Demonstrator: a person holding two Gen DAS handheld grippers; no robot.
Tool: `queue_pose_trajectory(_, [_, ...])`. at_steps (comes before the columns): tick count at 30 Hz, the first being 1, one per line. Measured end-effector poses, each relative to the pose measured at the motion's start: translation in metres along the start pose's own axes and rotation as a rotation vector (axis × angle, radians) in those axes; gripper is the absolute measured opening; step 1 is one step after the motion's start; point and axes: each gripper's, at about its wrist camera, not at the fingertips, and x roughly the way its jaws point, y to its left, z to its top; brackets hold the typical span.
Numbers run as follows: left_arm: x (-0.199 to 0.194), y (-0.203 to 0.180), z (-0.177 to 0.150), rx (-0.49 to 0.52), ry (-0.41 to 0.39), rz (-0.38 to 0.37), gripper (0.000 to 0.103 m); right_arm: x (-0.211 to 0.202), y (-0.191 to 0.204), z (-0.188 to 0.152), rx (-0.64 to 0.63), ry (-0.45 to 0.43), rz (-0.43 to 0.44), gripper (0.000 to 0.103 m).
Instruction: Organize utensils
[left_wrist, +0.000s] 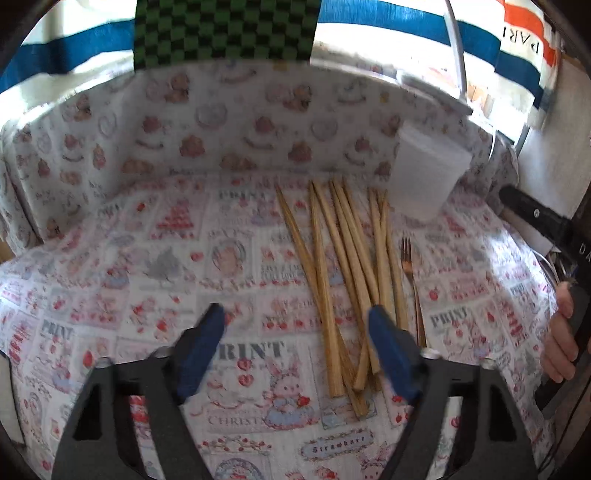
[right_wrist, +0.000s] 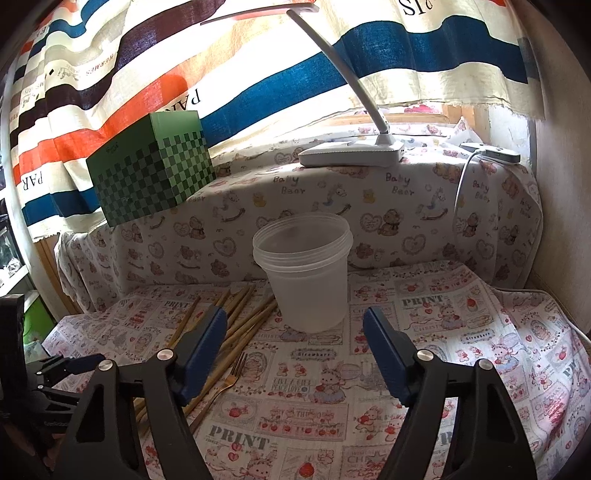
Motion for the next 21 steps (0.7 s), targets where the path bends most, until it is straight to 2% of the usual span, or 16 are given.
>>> queue_pose_trajectory(2, [0.007, 0.000, -0.003, -0.008, 0.034, -0.028, 0.044, 0.002, 0.003, -0.001, -0.014, 0.011, 0.002, 0.070])
queue_pose_trajectory(4, [0.010, -0.001, -0.004, -0.008, 0.042, -0.035, 0.039, 0.003, 0.004, -0.001, -0.014, 0.022, 0.015, 0.068])
queue_pose_trajectory(5, [0.011, -0.003, -0.005, 0.002, 0.043, -0.034, 0.031, 0.003, 0.004, -0.001, -0.012, 0.027, 0.024, 0.067])
queue_pose_trajectory(7, [0.010, -0.004, -0.007, 0.002, 0.045, -0.082, 0.011, 0.003, 0.005, -0.001, -0.013, 0.032, 0.034, 0.062])
queue_pose_trajectory(8, [0.007, -0.003, -0.006, 0.000, 0.037, -0.091, 0.007, 0.002, 0.005, -0.001, -0.013, 0.030, 0.033, 0.062])
queue_pose_trajectory(9, [0.001, -0.003, -0.006, 0.006, 0.007, -0.087, 0.007, 0.002, 0.004, 0.000, -0.009, 0.028, 0.032, 0.062])
queue_pose_trajectory(12, [-0.026, -0.003, -0.004, 0.025, -0.153, -0.043, 0.007, 0.004, 0.001, 0.000, -0.001, 0.030, 0.026, 0.060])
queue_pose_trajectory(14, [-0.042, 0.000, -0.003, 0.014, -0.230, -0.043, 0.007, 0.006, 0.001, -0.001, -0.008, 0.031, 0.019, 0.057])
queue_pose_trajectory(16, [-0.053, 0.006, 0.000, -0.003, -0.291, -0.035, 0.007, 0.011, 0.002, -0.003, -0.026, 0.043, 0.004, 0.051])
queue_pose_trajectory(18, [-0.064, 0.011, 0.001, -0.018, -0.359, -0.006, 0.006, 0.017, 0.001, -0.004, -0.016, 0.084, 0.029, 0.040])
queue_pose_trajectory(21, [-0.074, 0.020, 0.003, -0.030, -0.419, -0.001, 0.006, 0.022, 0.009, -0.007, -0.037, 0.126, 0.065, 0.033])
